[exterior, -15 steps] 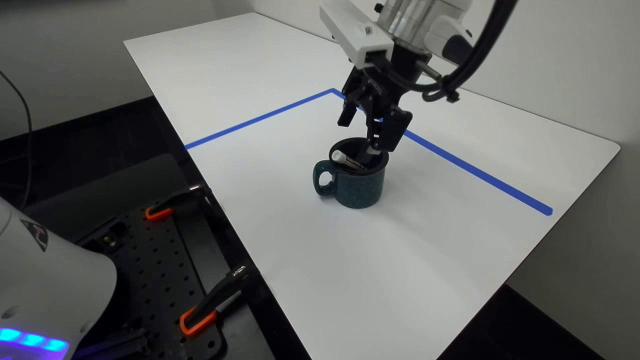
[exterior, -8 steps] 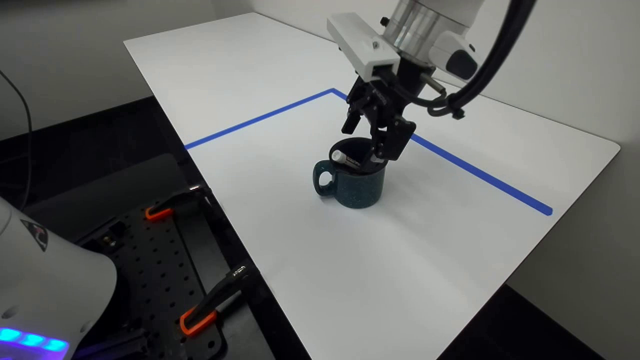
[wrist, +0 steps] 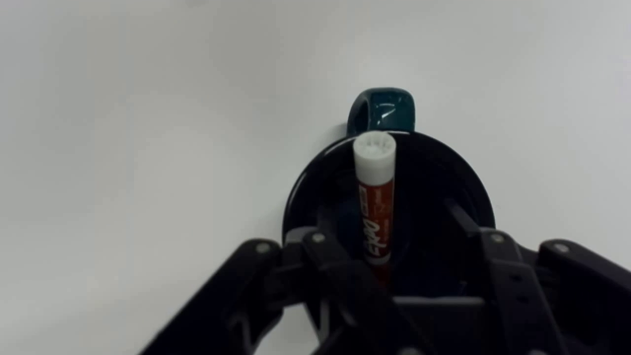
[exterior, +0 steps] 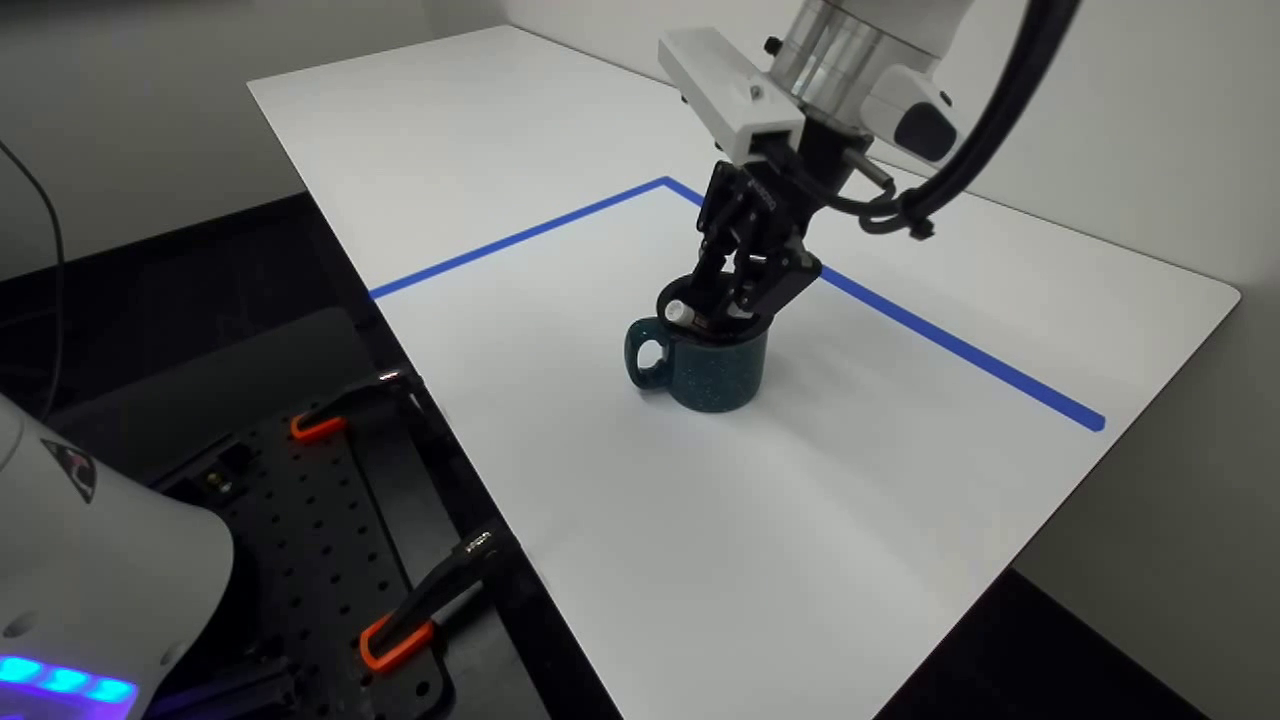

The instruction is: Put the marker on the table.

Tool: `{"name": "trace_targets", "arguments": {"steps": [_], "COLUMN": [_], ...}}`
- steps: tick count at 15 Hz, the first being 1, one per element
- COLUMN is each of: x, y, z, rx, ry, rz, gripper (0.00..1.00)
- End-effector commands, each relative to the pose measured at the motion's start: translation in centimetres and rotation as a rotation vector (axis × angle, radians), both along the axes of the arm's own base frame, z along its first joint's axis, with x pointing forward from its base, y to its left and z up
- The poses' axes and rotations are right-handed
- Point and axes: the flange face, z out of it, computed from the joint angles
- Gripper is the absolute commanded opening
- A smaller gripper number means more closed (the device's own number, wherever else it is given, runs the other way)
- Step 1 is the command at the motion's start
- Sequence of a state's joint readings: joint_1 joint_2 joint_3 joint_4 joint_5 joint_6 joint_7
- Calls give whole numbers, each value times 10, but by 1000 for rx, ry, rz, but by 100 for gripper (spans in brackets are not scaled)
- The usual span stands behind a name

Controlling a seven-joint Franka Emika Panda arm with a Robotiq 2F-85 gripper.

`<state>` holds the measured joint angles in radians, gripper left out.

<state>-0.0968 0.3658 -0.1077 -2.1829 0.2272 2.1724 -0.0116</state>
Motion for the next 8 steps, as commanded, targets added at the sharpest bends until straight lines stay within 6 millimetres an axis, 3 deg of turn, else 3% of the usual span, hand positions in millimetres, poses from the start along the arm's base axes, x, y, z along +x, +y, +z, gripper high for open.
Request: {"name": "trace_targets", "arguments": {"steps": [1, 2, 8], "x": [1, 1, -1], "y": [5, 6, 12], "z": [2, 2, -5], "rx": [11, 11, 29], "ry": [29, 35, 75], "rz": [-2, 1, 14], "gripper": [67, 72, 61]}}
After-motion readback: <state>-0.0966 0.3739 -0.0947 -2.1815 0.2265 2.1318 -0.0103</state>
